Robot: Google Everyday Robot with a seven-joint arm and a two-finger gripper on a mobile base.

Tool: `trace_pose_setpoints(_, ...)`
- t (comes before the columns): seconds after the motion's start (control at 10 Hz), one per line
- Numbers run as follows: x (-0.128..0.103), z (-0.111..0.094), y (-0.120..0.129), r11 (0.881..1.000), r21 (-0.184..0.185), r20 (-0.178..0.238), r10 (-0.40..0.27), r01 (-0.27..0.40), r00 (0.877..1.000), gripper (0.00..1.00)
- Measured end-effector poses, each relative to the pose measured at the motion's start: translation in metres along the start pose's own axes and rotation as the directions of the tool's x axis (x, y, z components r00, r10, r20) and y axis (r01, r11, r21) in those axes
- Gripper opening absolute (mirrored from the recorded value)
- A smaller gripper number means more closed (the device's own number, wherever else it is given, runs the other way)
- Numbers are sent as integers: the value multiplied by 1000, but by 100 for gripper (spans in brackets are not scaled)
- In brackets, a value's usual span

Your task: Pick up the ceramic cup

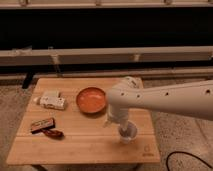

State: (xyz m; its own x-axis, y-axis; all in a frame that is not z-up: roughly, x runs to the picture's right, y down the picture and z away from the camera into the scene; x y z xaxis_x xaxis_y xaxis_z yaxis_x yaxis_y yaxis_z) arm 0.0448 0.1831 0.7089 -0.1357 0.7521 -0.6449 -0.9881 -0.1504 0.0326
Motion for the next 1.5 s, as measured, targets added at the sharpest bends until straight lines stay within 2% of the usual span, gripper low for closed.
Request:
trace_pose_setpoints(0.2, 0, 3, 0, 1000, 4, -2, -1, 1, 1000, 60)
trace_pose_setpoints(0.3, 1, 3, 0, 1000, 6, -2, -1, 1, 1000, 54)
trace_pose_setpoints(0.5, 0, 5, 1, 1000, 6, 0, -5, 5, 1000, 31)
trace_pose_setpoints(0.8, -1, -1, 2, 1000, 9, 2, -10, 10, 1000, 3)
trace_pose_setpoints(1.1, -5, -5, 7, 1000, 11, 9, -27, 27, 1000, 0)
trace_pose_setpoints(1.4, -8, -44, 16, 999, 15, 13, -49, 49, 999, 0)
trace_pose_setpoints(1.5, -9, -49, 16, 998, 17, 16, -55, 54, 998, 0)
